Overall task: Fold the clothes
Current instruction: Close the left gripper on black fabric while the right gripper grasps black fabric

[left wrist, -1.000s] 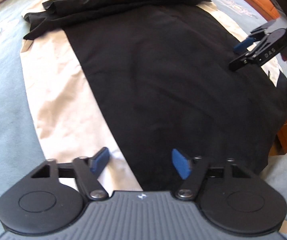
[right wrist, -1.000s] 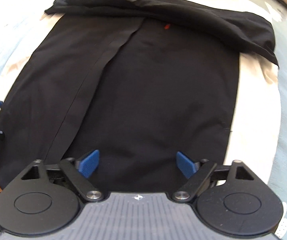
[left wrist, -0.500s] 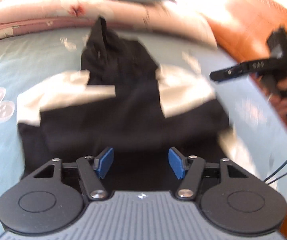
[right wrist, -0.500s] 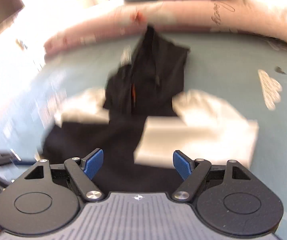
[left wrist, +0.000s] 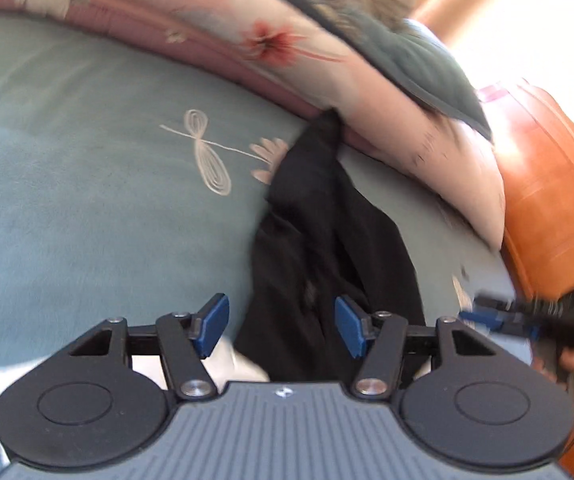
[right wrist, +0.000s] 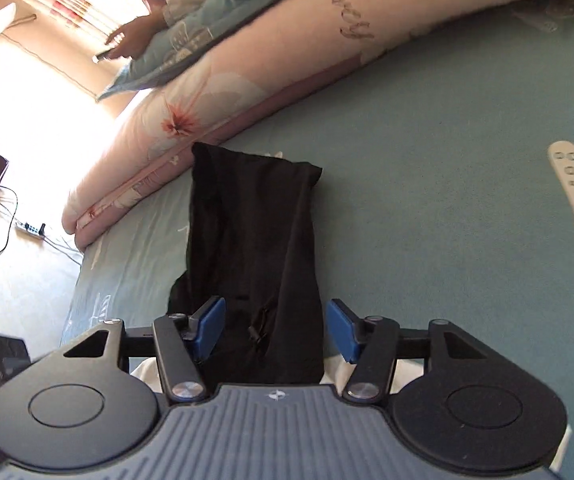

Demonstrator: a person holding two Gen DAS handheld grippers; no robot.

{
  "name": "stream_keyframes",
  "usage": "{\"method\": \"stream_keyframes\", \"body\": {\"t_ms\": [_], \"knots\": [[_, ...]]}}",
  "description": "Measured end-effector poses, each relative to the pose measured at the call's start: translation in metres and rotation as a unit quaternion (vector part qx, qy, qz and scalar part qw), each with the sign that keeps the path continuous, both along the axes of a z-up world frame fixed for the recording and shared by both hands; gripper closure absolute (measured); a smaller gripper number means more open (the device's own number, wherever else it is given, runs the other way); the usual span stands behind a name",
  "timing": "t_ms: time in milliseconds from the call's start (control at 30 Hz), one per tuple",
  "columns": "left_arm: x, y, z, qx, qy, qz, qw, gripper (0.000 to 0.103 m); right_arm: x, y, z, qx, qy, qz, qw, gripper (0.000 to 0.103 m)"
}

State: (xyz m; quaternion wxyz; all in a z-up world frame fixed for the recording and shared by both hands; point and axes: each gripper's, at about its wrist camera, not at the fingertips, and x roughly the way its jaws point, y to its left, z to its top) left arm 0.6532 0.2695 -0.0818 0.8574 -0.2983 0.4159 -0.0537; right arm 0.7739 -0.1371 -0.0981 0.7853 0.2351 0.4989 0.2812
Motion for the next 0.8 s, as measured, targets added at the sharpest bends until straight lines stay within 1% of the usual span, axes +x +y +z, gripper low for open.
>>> {"method": "stream_keyframes", "body": {"t_ms": [100, 200, 300, 400, 533, 600, 633, 667, 700, 733, 767, 800], "knots": [[0.034, 0.016, -0.022, -0.038, 0.021, 0.001, 0.9991, 0.045, 0.029, 0.011, -0.019, 0.005, 0.009, -0.003, 1.0, 0.041], [0.06, 0.019, -0.044, -0.056, 0.034, -0.005, 0.9978, 0.045, 0.055, 0.016, -0.038, 0.032, 0.021, -0.014, 0.999, 0.041], [0.074, 0.02, -0.055, -0.08, 0.028, -0.009, 0.9964, 0.045, 0.079, 0.021, -0.061, 0.07, 0.046, -0.015, 0.996, 0.041], [0.087, 0.021, -0.065, -0.104, 0.019, -0.014, 0.9943, 0.045, 0.093, 0.035, -0.076, 0.063, 0.051, 0.001, 0.997, 0.041], [0.103, 0.02, -0.075, -0.13, 0.008, -0.016, 0.9913, 0.045, 0.103, 0.055, -0.09, 0.091, 0.054, 0.012, 0.994, 0.042], [0.111, 0.019, -0.077, -0.142, 0.006, -0.014, 0.9898, 0.044, 0.108, 0.063, -0.094, 0.093, 0.055, 0.013, 0.994, 0.048], [0.114, 0.019, -0.078, -0.15, 0.006, -0.011, 0.9885, 0.044, 0.11, 0.067, -0.096, 0.094, 0.058, 0.011, 0.994, 0.055], [0.117, 0.018, -0.079, -0.158, 0.007, -0.01, 0.9874, 0.044, 0.111, 0.069, -0.098, 0.093, 0.063, 0.008, 0.994, 0.068], [0.119, 0.015, -0.08, -0.163, 0.008, -0.012, 0.9865, 0.046, 0.112, 0.071, -0.1, 0.091, 0.069, 0.003, 0.993, 0.076], [0.121, 0.012, -0.08, -0.163, 0.008, -0.014, 0.9866, 0.047, 0.111, 0.072, -0.101, 0.088, 0.075, 0.0, 0.993, 0.087], [0.122, 0.008, -0.079, -0.158, 0.011, -0.018, 0.9872, 0.051, 0.109, 0.074, -0.1, 0.084, 0.076, -0.001, 0.994, 0.089], [0.122, 0.005, -0.078, -0.154, 0.016, -0.021, 0.9877, 0.076, 0.107, 0.075, -0.098, 0.08, 0.074, -0.002, 0.994, 0.091]]}}
